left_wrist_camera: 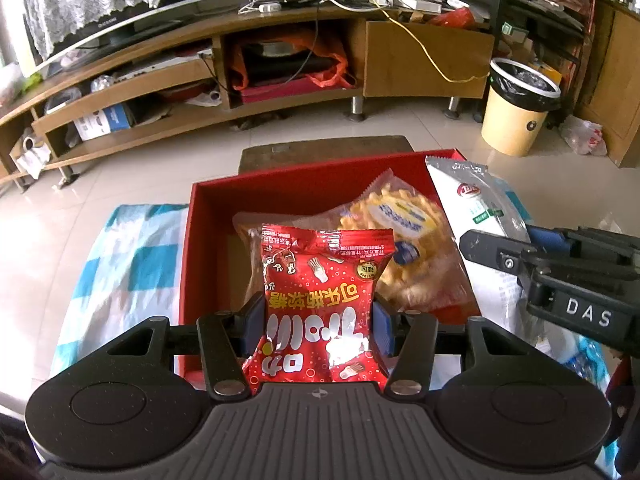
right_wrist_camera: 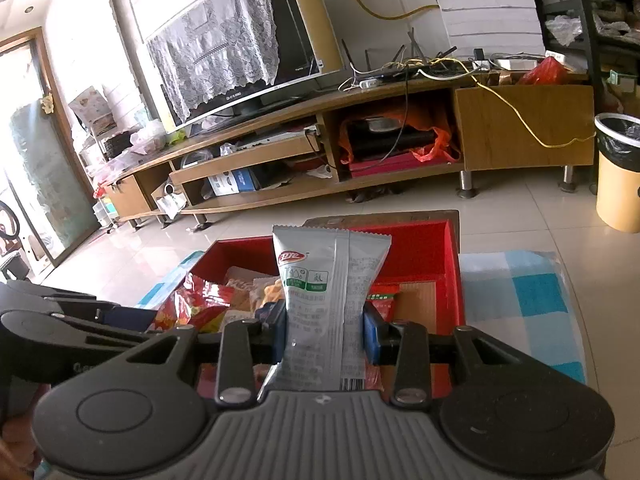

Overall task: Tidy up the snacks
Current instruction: 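Lower both packs into the red box and open both tools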

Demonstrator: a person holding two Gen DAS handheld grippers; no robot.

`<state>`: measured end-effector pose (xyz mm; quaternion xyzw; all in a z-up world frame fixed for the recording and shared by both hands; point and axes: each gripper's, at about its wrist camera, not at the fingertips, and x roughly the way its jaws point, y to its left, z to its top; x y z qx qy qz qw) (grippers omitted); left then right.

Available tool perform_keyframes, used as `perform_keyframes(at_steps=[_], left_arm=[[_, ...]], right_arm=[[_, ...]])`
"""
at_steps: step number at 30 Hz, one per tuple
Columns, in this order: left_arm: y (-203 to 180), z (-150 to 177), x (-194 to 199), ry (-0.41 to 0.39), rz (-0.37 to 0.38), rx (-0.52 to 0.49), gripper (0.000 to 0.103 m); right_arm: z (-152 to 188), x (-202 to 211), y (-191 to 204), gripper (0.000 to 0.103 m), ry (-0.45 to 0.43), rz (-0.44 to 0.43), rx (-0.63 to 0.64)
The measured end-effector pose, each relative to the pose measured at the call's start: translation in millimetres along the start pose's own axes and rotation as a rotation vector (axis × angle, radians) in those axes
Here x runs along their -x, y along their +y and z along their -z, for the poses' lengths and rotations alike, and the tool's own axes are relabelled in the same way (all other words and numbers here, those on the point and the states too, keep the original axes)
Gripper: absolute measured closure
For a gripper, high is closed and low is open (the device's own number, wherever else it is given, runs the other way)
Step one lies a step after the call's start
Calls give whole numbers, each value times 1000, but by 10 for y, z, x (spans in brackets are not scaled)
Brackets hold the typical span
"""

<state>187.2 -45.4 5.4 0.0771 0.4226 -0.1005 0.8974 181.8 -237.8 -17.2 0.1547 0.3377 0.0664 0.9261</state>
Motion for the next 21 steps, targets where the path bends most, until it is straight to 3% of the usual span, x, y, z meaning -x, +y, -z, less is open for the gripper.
perform_keyframes(at_steps=[21], left_arm=[[167,-288,-552,22,-76,54,41]], right_arm=[[-230,-853,19,68,45,2,62]])
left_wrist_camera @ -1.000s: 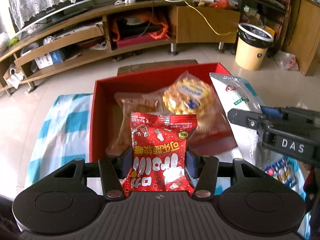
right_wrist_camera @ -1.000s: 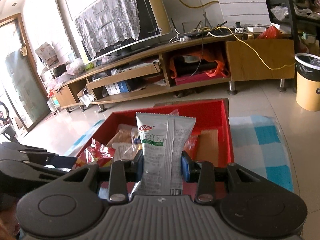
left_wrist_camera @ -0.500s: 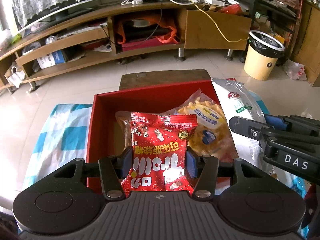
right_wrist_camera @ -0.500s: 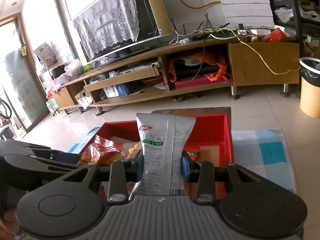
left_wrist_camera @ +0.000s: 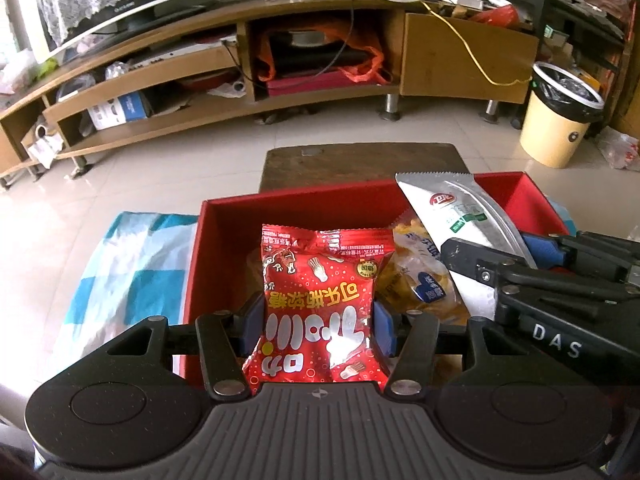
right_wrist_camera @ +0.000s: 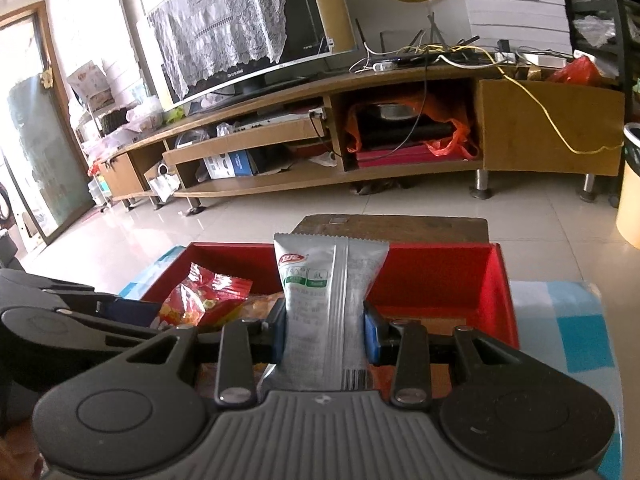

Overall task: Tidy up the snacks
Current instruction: 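Lower both packs into the red box and open both tools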

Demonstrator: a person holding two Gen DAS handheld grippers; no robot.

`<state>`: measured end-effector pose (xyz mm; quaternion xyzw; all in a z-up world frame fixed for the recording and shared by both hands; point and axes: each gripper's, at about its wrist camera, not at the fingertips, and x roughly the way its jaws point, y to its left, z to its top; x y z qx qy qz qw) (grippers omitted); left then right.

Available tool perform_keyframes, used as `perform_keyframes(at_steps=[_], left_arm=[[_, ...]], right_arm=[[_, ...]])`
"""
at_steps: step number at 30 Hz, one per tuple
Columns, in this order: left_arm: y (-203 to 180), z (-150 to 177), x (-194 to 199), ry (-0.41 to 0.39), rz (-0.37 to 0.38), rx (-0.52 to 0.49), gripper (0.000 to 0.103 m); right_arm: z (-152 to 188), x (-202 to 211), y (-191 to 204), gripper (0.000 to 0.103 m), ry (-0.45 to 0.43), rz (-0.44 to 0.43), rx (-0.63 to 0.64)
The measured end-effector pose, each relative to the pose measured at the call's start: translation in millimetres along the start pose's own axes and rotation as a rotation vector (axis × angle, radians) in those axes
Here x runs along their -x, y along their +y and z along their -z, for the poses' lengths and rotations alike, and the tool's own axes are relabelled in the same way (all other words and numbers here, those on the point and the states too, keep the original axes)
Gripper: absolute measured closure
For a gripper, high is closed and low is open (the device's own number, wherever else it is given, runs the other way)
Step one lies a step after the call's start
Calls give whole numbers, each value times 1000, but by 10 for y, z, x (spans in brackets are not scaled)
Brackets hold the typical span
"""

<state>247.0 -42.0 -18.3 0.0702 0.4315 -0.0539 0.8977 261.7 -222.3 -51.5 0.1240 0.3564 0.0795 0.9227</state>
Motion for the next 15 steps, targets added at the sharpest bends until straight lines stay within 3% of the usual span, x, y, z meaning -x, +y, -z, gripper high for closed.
perform_keyframes(at_steps=[2,6,15], left_arm=[[11,7,-11,-2,-6,1,39],[54,23,-14,9,-26,7,23],[18,14,170,-34,-32,-14,16]], right_arm=[[-17,-59,4,68,10,-2,12],[-16,-41,-5,65,17,5,26],[-35,132,-1,50,-39,75,50]])
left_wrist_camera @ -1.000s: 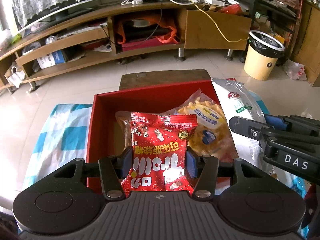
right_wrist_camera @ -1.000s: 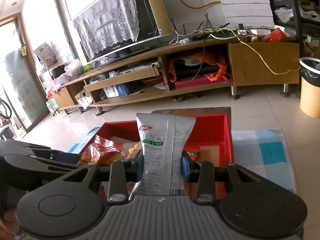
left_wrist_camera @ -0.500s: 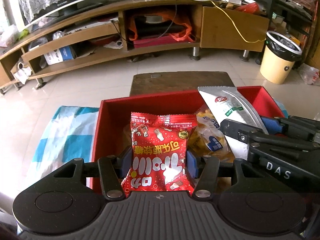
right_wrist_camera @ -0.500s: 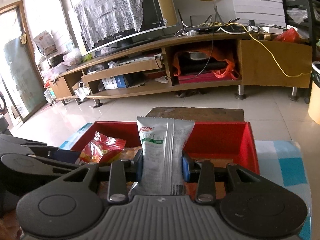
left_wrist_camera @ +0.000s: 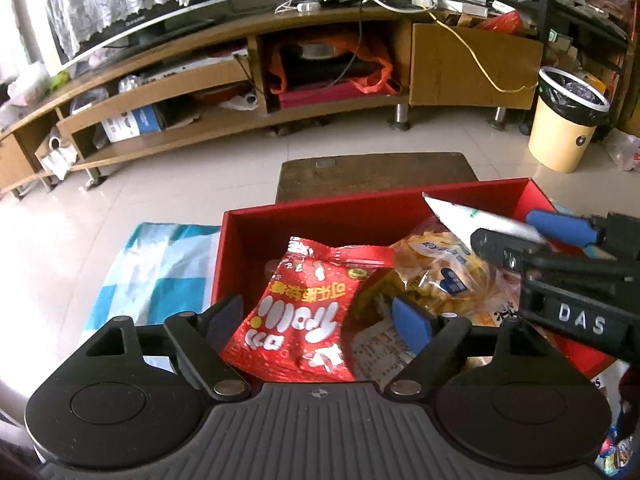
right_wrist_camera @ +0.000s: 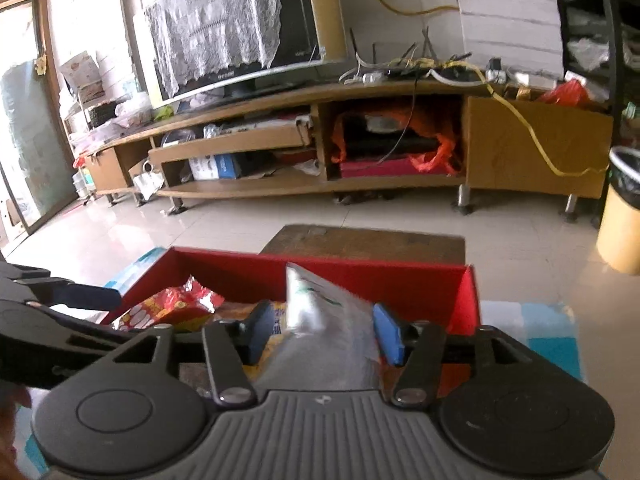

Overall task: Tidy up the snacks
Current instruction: 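Lower both packs into the red box and open both tools, then withdraw both tools from the box toward the Kaprons pack and blue sausage pack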

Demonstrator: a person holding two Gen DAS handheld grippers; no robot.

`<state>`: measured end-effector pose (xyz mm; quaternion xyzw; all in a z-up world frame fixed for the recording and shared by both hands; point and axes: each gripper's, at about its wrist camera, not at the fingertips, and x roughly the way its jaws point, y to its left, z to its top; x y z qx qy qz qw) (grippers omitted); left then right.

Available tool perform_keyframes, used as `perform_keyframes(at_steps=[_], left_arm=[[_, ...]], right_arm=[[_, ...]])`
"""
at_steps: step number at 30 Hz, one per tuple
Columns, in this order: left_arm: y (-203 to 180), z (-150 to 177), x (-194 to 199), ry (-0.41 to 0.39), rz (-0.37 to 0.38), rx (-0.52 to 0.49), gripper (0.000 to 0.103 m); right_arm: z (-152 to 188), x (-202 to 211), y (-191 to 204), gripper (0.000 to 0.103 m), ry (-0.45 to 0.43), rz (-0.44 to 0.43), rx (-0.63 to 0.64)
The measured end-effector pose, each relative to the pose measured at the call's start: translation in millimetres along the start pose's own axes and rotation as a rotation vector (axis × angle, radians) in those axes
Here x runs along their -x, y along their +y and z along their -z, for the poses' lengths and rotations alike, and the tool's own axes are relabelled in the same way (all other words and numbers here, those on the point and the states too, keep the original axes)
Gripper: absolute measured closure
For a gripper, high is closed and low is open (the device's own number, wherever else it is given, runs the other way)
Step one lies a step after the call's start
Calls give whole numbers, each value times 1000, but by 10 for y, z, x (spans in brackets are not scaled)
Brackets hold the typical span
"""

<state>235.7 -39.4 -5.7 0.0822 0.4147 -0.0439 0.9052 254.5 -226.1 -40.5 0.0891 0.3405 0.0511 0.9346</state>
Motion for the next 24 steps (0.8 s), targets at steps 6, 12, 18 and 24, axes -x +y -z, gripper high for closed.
perform_keyframes(at_steps=[6,12,18,24], left_arm=[[-42,28,6,3,6,-17,16],[-89,58,84,-4,23,-23,16],[-177,106,212,-16,45,-38,16],[-269,179,372,-20,97,-26,16]], right_arm=[[-32,61,-50,48,-26,14,-17],[-15,190,-28,48,-28,-6,-9],[63,450,-92,48,-28,0,-8],[199,745,-296,48,-28,27,-77]])
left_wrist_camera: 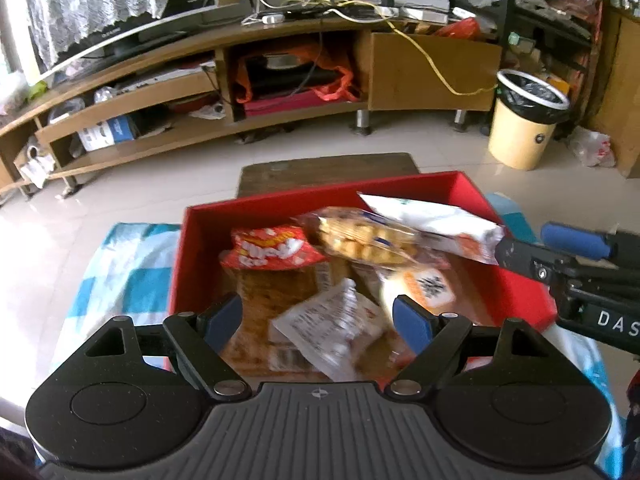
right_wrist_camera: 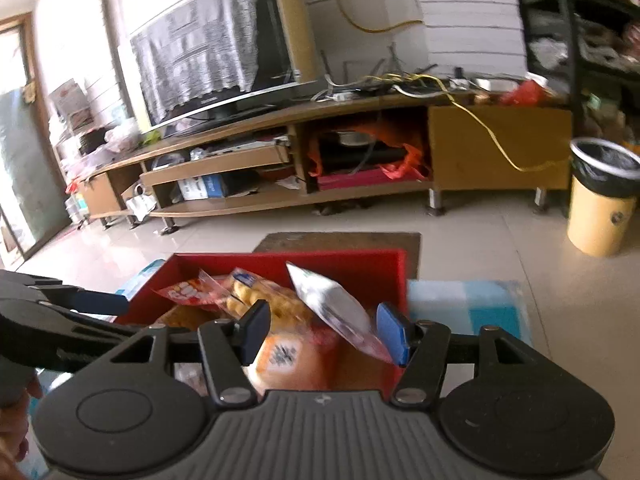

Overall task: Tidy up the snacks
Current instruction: 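Withdraw both tools from the box toward the Kaprons pack and blue sausage pack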

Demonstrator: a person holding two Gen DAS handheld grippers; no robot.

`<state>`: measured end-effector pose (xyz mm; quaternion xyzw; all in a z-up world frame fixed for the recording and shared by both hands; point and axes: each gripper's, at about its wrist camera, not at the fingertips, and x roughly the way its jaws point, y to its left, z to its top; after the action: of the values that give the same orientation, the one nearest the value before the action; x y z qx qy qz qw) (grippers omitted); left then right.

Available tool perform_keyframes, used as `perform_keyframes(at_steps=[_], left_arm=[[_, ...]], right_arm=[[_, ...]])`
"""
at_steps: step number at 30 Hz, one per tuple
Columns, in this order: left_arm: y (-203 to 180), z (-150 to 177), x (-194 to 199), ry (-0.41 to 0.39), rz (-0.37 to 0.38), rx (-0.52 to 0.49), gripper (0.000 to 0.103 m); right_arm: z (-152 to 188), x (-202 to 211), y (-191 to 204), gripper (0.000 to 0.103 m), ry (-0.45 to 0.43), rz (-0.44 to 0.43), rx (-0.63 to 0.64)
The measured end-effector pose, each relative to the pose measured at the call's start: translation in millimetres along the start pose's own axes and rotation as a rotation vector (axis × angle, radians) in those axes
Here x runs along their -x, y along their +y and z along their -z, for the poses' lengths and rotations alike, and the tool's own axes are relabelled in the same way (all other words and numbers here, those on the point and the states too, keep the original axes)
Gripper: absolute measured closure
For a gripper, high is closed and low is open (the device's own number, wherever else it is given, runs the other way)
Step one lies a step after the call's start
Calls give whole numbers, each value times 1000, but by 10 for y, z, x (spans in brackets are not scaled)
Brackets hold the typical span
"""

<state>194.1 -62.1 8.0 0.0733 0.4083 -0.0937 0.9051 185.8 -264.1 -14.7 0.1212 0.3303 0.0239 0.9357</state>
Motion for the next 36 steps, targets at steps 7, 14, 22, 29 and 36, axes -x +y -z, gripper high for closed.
perform_keyframes(at_steps=[7,14,22,29,36], left_arm=[[-237,153,121,28,94,-17,16],[-654,392,123,68,181,-110,16],[-652,438,187,74,167,-100,16],[-404,483,212,95,159,-43,15],[-214,480,287,79,153,-11,14]], right_arm=[[224,293,-310,48,62,56,-91],[449,555,-599,47,117,98,-183],[521,82,-660,47,227,253,-106],[672,-179,-531,47,294,407,87],[830,107,1,48,412,-128,202]])
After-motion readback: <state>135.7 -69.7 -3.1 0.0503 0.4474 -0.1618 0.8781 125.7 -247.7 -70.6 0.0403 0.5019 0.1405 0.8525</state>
